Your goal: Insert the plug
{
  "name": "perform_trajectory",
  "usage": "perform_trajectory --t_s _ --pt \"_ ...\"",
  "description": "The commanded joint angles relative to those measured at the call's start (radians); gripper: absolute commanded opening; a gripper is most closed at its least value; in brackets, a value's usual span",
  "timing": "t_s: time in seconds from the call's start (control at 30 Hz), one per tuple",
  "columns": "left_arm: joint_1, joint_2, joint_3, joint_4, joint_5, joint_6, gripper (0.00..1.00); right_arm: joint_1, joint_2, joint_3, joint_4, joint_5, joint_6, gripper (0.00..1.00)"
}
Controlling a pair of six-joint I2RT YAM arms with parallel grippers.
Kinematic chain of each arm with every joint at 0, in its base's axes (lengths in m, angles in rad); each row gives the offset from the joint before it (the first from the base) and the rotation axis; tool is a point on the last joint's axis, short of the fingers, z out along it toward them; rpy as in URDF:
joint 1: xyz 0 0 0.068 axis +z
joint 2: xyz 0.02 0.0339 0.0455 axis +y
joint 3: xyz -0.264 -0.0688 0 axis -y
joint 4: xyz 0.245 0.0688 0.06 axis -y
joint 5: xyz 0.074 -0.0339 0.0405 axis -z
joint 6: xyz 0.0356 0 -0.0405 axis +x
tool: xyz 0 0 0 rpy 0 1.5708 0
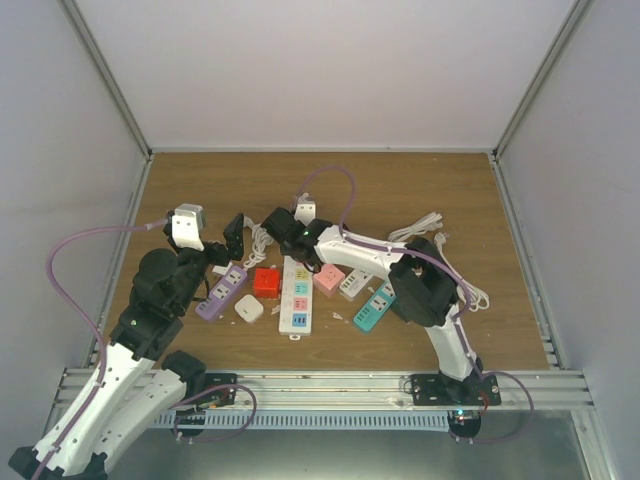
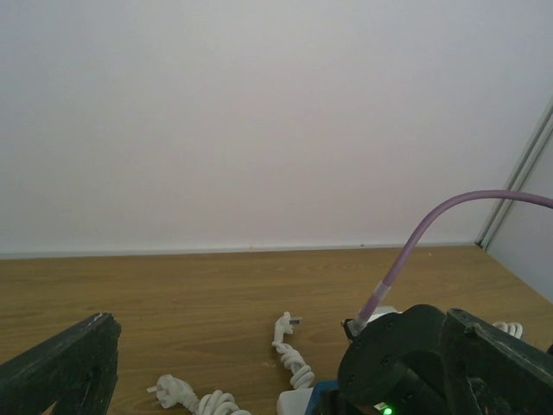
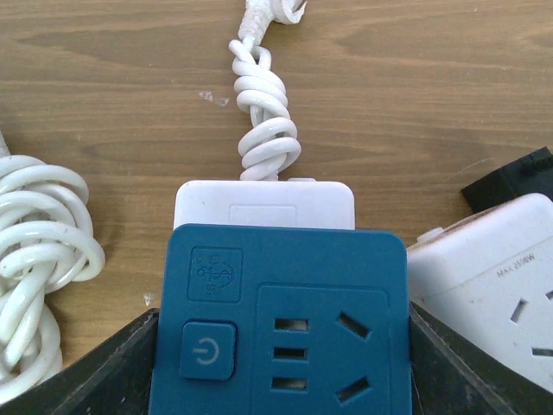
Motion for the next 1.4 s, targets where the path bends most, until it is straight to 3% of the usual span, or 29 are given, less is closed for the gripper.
perform_trajectory --t_s 0.0,0.2,0.43,0.7,0.87,1.07,1.37 --pt "0.007 -0.006 -0.007 0.041 -0.010 -0.002 0.99 -0.005 0.129 -0.007 -0.093 0.016 0.028 0.43" --pt "0.008 -0.006 -0.007 0.041 -0.010 -0.002 0.99 0.008 0.201 -0.042 -0.104 -0.008 0.057 0.36" --pt "0.008 -0.007 -0.008 0.040 -0.013 -0.003 0.99 0.002 0.190 -0.012 -0.115 -0.003 0.033 0.39" --pt "0.008 -0.007 -0.008 0.038 -0.014 -0.006 0.99 -0.017 0.010 0.115 -0.027 0.023 -0.180 0.80" --pt "0.008 -0.001 -0.005 0.041 -0.010 -0.008 0.99 -0.024 -0.127 0.066 0.079 -0.058 -0.348 0.99" --pt "0.008 -0.001 0.005 0.039 0.027 -0.016 0.99 -0.027 -0.343 -0.200 0.176 -0.176 -0.430 0.99" --pt "0.008 0.007 0.054 0.029 0.145 -0.122 0.99 -0.033 -0.590 -0.535 0.158 -0.317 -0.441 0.91"
